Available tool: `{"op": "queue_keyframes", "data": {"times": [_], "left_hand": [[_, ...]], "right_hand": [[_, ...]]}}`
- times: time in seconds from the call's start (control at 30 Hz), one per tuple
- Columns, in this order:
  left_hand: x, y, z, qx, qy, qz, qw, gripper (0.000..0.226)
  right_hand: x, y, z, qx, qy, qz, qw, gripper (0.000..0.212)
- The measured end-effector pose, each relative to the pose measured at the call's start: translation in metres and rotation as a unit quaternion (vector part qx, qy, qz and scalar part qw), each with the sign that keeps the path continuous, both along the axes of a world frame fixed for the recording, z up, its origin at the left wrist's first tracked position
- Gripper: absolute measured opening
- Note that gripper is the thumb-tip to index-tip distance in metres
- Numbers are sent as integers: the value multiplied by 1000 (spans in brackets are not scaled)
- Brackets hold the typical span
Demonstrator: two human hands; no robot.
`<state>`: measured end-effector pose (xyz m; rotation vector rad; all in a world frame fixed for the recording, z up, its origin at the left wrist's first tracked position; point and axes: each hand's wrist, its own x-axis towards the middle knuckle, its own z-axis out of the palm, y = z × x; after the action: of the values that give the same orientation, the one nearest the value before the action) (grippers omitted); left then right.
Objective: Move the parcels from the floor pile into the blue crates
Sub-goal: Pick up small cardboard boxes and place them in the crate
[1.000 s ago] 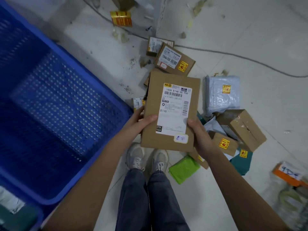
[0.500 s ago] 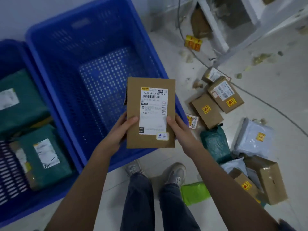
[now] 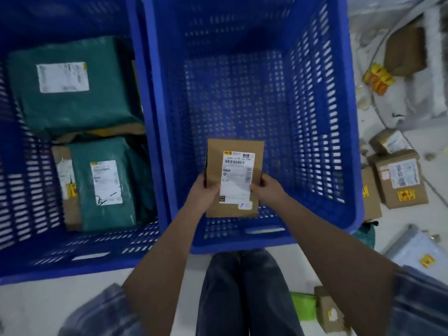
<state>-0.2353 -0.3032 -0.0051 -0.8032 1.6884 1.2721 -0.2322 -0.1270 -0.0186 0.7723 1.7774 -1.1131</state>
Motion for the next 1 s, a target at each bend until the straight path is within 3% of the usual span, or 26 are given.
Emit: {"op": "queue_keyframes", "data": {"times": [0.2, 0.37, 0.8, 1.0], "left_hand": [[4, -1, -58, -227, 1, -145, 963, 42], [15, 8, -103, -296, -1, -270, 916, 64], [32, 17, -144, -409, 12, -384, 828, 66], [22, 13, -135, -307, -47, -430, 848, 77]], "right_hand": [[-7, -27, -68, 3, -7, 49, 999, 48], [1, -35, -115, 13, -10, 44, 999, 47], [4, -45, -155, 50, 7, 66, 997, 52], [2, -50, -148, 96, -71, 209, 971, 54]]}}
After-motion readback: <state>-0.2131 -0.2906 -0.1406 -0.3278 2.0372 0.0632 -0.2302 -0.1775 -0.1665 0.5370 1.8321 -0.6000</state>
